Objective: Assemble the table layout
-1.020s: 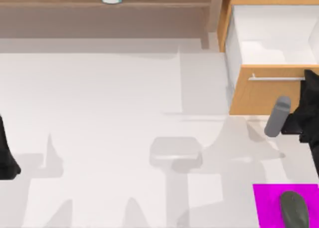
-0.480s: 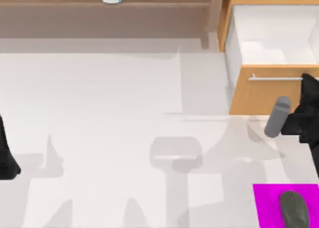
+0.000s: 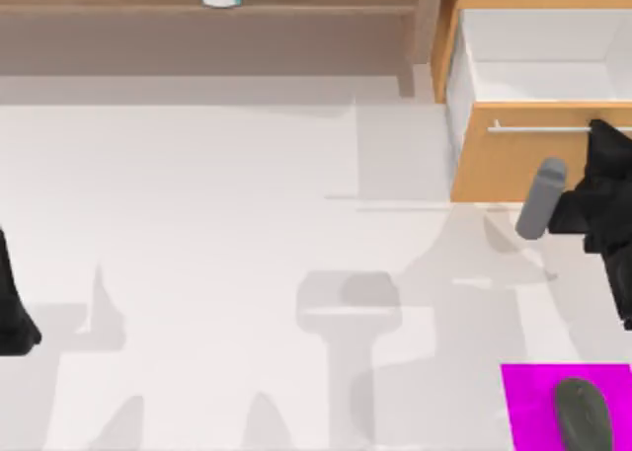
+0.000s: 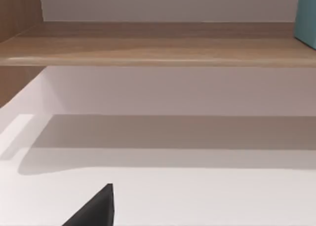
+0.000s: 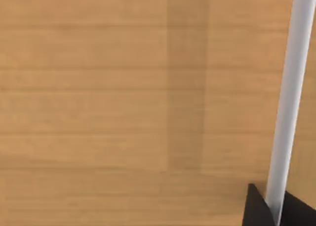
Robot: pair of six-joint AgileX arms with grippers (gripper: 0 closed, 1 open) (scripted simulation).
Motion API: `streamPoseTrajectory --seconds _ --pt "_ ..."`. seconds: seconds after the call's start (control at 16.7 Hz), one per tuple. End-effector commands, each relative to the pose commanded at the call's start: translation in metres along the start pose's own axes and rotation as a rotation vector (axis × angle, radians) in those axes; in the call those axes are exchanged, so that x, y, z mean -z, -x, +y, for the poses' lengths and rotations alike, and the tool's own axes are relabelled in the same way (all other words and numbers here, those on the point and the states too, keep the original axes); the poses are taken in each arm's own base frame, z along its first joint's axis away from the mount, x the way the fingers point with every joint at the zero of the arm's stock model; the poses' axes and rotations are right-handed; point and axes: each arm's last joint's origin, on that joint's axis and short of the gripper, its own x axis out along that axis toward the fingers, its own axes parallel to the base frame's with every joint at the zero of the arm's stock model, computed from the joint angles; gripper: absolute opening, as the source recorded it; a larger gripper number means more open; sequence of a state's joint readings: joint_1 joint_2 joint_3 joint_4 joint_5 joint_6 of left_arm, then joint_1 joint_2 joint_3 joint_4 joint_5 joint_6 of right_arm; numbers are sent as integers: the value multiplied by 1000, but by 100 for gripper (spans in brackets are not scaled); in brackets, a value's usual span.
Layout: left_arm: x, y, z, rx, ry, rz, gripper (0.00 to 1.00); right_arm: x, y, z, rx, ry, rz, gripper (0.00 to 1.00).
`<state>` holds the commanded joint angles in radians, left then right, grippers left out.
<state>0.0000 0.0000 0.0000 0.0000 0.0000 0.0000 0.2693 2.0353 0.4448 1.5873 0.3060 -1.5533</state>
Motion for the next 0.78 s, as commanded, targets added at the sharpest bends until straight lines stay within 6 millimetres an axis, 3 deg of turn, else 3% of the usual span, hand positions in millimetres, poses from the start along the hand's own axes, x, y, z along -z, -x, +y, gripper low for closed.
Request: streamPoseTrajectory --seconds 0.24,0.6,0.78 --pt "0 0 0 0 0 0 100 0 -24 1 -6 1 -4 0" --pt "0 0 0 0 0 0 100 0 -27 1 -10 0 -4 0" --pt "0 0 0 0 0 0 100 0 -40 1 -7 -1 -3 0"
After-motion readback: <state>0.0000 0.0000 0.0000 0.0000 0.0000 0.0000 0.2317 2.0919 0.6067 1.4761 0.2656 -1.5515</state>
